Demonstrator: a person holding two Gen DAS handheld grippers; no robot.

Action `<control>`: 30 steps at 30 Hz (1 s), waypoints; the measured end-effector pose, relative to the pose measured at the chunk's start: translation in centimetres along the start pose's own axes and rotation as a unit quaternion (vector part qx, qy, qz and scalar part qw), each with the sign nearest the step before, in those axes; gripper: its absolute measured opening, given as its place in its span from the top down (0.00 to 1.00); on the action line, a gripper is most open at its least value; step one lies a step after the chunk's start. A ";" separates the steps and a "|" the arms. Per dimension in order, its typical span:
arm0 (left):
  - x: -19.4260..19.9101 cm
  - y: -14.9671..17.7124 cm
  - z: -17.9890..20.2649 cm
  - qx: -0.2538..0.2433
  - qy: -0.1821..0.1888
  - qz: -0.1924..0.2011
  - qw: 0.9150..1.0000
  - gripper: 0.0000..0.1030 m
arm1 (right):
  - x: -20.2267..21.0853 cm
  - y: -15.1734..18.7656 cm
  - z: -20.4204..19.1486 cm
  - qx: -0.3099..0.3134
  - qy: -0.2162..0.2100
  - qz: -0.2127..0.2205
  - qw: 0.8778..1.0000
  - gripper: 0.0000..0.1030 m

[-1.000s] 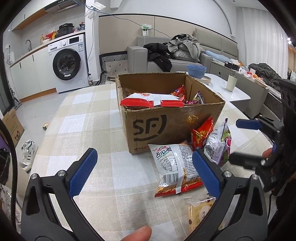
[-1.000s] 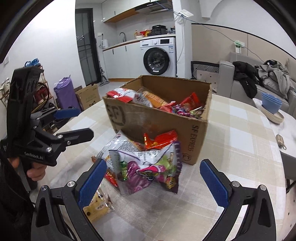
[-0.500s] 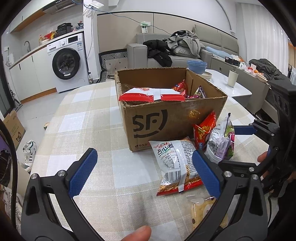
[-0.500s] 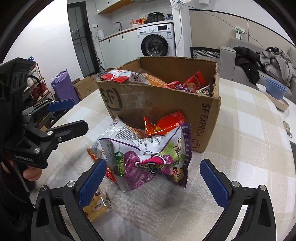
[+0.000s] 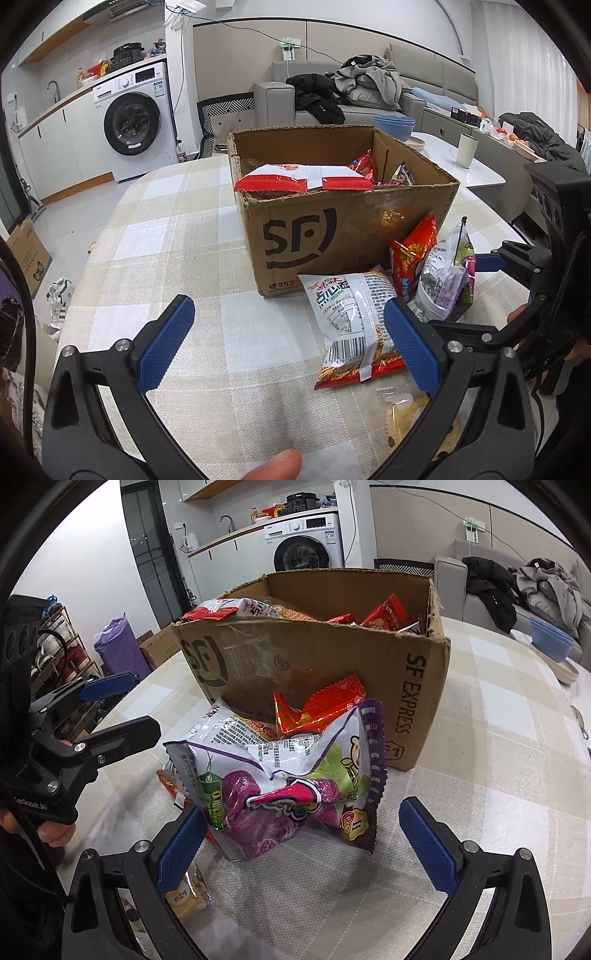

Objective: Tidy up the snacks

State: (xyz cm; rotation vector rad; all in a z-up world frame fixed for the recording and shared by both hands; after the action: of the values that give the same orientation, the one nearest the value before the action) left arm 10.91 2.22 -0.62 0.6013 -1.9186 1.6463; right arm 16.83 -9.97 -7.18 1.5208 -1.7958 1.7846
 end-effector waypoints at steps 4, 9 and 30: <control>-0.4 0.1 -0.2 0.003 0.003 -0.003 1.000 0.01 | -0.4 0.2 0.4 -0.008 -0.009 -0.004 1.000 0.00; -1.0 0.2 -0.2 0.004 0.004 -0.007 1.000 0.01 | -1.1 0.2 0.9 -0.023 -0.022 -0.019 0.999 0.00; -2.0 0.5 0.1 -0.001 0.007 -0.012 1.000 0.01 | 1.7 -0.8 -0.6 0.000 -0.056 0.035 0.998 0.40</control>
State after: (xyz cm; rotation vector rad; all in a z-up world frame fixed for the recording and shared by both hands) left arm 12.07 2.18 -2.32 0.6079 -1.8946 1.6298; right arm 16.32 -10.10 -5.30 1.6072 -1.9250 1.7612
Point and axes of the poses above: each gripper's, at about its wrist camera, not at the fingertips, and x roughly against the way its jaws point, z to its right, y to its underside, the point moved 2 cm from there along -x, roughly the way its jaws point, and after that the axes turned 9 degrees about -x, right-handed, at the moved point
